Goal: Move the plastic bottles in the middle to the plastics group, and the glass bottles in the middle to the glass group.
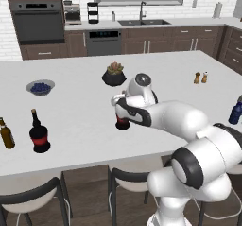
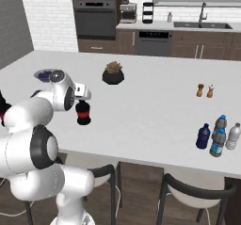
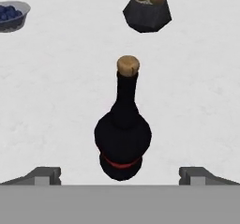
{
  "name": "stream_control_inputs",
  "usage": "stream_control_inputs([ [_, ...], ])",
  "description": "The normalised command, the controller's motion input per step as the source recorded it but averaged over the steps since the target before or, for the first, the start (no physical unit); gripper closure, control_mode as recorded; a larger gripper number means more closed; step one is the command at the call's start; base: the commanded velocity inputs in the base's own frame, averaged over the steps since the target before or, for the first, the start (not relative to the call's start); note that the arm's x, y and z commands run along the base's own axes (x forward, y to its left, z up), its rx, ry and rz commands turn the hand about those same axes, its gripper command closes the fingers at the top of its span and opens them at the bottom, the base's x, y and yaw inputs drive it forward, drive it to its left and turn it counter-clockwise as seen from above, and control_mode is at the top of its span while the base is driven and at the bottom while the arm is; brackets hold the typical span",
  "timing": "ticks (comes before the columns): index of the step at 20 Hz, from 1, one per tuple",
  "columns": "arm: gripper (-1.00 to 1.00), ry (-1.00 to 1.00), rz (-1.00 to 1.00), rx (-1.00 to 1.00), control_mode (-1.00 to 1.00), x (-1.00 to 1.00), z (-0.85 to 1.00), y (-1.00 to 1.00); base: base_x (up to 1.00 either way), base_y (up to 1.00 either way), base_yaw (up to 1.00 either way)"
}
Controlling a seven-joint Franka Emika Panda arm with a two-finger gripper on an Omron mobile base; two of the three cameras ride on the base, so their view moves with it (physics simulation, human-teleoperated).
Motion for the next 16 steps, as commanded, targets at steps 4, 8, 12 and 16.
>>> stream_control_inputs([
  [4, -1.00, 0.01, 0.00, 0.00, -1.00, 0.40, -0.15, 0.00, 0.00, 0.00, 0.00],
  [8, -1.00, 0.01, 0.00, 0.00, -1.00, 0.35, -0.18, 0.00, 0.00, 0.00, 0.00],
  [12, -1.00, 0.00, 0.00, 0.00, -1.00, 0.35, -0.28, 0.01, 0.00, 0.00, 0.00],
  [16, -1.00, 0.00, 0.00, 0.00, -1.00, 0.30, -0.25, 0.02, 0.00, 0.00, 0.00],
])
